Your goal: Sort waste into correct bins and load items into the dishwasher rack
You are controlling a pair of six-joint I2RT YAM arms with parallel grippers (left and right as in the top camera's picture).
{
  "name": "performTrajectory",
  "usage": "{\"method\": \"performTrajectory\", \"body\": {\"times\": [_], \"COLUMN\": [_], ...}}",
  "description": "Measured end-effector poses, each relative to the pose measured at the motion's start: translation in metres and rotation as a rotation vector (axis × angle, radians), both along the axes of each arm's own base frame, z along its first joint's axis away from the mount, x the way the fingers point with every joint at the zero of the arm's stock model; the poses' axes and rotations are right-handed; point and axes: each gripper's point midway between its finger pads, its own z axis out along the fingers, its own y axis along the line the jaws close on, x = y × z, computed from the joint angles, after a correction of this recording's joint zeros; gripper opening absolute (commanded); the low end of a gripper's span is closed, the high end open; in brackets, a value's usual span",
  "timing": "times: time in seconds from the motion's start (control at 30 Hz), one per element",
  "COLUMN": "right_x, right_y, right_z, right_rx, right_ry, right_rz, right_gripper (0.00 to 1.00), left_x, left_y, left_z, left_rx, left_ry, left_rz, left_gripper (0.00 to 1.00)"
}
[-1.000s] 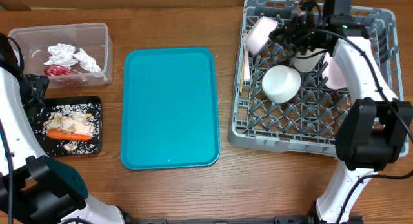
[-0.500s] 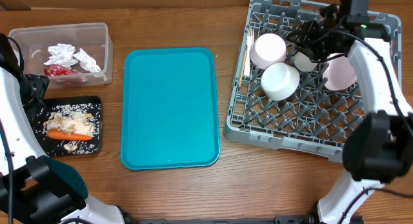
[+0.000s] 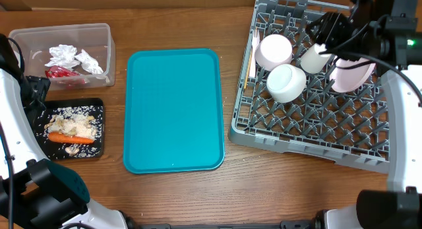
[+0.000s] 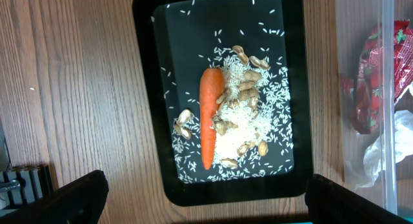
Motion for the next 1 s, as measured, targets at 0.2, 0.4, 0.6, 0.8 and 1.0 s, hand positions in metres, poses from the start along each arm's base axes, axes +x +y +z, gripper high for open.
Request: {"method": "performTrajectory", "body": {"times": [0.2,0.4,0.6,0.8,1.0], "right_x": [-0.030,-0.070,-0.106,-0.145,-0.174], "right_y": [0.020,0.028,0.033,0.023,0.022], "right_z": [-0.008,-0.018,-0.017,-0.039,-0.075], "right_rx": [-0.079,-0.177,-0.215,-0.257,-0.228], "right_ry": [0.082,0.185,0.177,0.166,0.121], "right_rz": [0.035,0.053,0.077,0.025,-0.006], "right_gripper": [0.44,0.44,0.45,0.48,1.00], "left_x": [0.000,0.000,0.000,0.000,0.000], "left_y": [0.000,0.000,0.000,0.000,0.000], "left_z": [0.000,0.000,0.000,0.000,0.000], "left_rx": [0.000,0.000,0.000,0.000,0.000], "left_ry": [0.000,0.000,0.000,0.000,0.001], "left_rz": [0.000,0.000,0.000,0.000,0.000], "left_gripper": [1.00,1.00,1.00,1.00,1.00]}}
